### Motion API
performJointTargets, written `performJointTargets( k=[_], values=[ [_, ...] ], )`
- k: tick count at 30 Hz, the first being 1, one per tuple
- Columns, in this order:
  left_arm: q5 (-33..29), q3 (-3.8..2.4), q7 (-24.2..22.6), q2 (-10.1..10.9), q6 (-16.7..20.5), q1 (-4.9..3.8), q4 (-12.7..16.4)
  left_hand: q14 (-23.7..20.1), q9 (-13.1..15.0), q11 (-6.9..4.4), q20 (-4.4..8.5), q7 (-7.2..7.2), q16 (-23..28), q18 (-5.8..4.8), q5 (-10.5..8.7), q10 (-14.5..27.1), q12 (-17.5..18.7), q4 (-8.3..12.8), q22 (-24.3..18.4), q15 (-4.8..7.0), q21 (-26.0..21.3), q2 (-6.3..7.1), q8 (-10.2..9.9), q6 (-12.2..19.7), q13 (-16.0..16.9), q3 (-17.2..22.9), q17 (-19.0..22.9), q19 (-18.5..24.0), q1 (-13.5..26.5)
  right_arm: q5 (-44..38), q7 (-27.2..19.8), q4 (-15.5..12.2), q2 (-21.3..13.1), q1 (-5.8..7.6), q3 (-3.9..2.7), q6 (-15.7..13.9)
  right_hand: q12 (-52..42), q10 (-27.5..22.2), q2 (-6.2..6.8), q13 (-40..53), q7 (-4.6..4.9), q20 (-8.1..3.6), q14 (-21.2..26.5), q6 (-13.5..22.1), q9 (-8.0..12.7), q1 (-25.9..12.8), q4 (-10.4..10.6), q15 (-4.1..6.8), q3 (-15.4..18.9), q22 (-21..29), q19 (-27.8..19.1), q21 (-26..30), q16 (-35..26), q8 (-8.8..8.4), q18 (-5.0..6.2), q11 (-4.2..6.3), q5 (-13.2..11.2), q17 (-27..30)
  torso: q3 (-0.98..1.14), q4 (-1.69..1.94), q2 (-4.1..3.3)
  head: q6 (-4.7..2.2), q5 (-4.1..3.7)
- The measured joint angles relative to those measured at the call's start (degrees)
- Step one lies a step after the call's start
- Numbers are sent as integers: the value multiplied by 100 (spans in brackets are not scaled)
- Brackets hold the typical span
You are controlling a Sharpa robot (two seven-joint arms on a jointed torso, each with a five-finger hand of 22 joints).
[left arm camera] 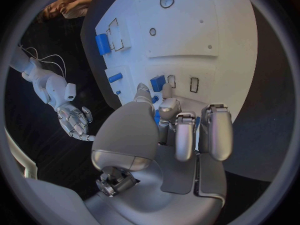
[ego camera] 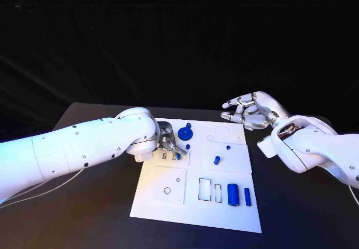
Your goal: Assemble the parts on the task board
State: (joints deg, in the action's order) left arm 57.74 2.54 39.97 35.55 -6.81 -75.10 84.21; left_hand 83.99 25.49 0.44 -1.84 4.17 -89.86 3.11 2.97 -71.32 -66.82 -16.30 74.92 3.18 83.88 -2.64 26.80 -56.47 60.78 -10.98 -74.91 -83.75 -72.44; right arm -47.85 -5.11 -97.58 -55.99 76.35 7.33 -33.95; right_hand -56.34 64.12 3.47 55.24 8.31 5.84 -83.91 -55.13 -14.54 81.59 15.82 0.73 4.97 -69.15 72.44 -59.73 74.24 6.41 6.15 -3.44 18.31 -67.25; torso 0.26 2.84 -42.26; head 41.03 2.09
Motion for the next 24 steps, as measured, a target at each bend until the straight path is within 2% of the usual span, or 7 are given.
performJointTargets(
  k=[13, 24],
  values=[
    [-21, 0, 2, -29, -85, 0, -37, 0, 79, -21, 0, -21, 0, 0, 0, -21, -21, -1, -1, 0, 0, -38, 71, 21, 17, 86, 0, 0, -83, -5, 17, 14, 12, -1, 0, 2, 0, 0, -23, -14, 0, -21, 0, 0, 1, 23, 0, 0, 0, 20, -21, 38, -33, 0, 0, 0, 23, 35, 4, -3, -5, 21, -12],
    [-51, -1, 2, -55, -104, 0, -65, 0, 201, -21, 0, -20, 0, -1, 0, -21, -21, 31, -1, 0, 0, -194, 171, 102, 24, 320, 1, 0, -310, -7, 19, 27, 26, -1, 0, 4, 0, 0, -22, -24, -1, -21, 20, -1, -4, 23, 0, -21, 0, 53, -21, 84, -84, 0, 0, 0, 23, 90, 6, -3, -5, 38, -11]
  ],
)
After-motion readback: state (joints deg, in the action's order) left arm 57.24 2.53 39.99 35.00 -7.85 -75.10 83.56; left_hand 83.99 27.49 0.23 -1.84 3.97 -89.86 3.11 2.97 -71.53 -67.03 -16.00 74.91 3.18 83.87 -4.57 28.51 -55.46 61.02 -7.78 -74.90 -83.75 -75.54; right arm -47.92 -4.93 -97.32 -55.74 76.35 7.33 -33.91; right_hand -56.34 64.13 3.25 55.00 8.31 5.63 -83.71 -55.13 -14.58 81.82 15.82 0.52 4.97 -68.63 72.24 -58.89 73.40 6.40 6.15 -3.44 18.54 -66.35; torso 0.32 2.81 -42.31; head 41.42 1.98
